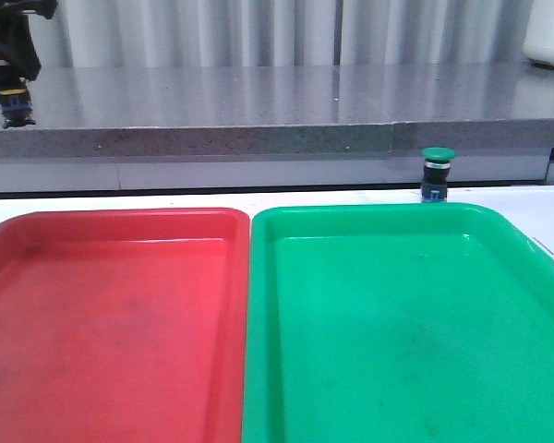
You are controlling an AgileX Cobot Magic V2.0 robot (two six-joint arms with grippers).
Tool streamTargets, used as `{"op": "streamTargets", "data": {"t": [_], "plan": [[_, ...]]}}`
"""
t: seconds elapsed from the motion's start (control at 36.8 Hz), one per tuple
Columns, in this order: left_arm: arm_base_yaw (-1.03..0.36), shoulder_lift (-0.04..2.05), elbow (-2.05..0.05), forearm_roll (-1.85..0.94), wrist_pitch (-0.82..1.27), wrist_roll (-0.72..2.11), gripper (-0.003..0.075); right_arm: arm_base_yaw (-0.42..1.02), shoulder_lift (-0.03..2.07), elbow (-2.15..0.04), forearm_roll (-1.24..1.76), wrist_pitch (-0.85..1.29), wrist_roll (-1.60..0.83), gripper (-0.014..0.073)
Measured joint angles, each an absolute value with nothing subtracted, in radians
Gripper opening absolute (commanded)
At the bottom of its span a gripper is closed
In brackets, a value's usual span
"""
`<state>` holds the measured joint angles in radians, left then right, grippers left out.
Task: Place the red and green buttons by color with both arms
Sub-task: 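Lift the red button with the left gripper over the red tray, then lower the red button into the red tray and open the left gripper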
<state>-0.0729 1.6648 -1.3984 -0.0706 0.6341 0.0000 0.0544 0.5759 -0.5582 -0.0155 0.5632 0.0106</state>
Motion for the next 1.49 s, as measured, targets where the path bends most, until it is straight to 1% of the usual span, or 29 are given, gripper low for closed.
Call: {"op": "streamTargets", "data": {"t": [0.19,0.35,0.6,0.71,0.87,1.25,1.49], "plan": [[-0.117,1.497,-1.221,-0.098,0.618,0.0,0.0242,0.054,0.576,-0.558,-0.015,0.563,0.011,0.058],[-0.187,1.371,-1.085,-0.107,0.583,0.0,0.0242,0.054,0.576,-0.558,-0.015,0.563,0.011,0.058],[-0.292,1.29,-0.931,-0.113,0.562,0.0,0.0242,0.054,0.576,-0.558,-0.015,0.563,0.011,0.058],[-0.327,1.292,-0.883,-0.117,0.536,0.0,0.0242,0.054,0.576,-0.558,-0.015,0.563,0.011,0.058],[-0.337,1.33,-0.838,-0.123,0.489,0.0,0.0242,0.054,0.576,-0.558,-0.015,0.563,0.011,0.058],[-0.337,1.504,-0.832,-0.127,0.391,0.0,0.0242,0.054,0.576,-0.558,-0.015,0.563,0.011,0.058],[-0.337,1.571,-0.832,-0.135,0.364,0.0,0.0243,0.054,0.576,-0.558,-0.015,0.563,0.011,0.058]]}}
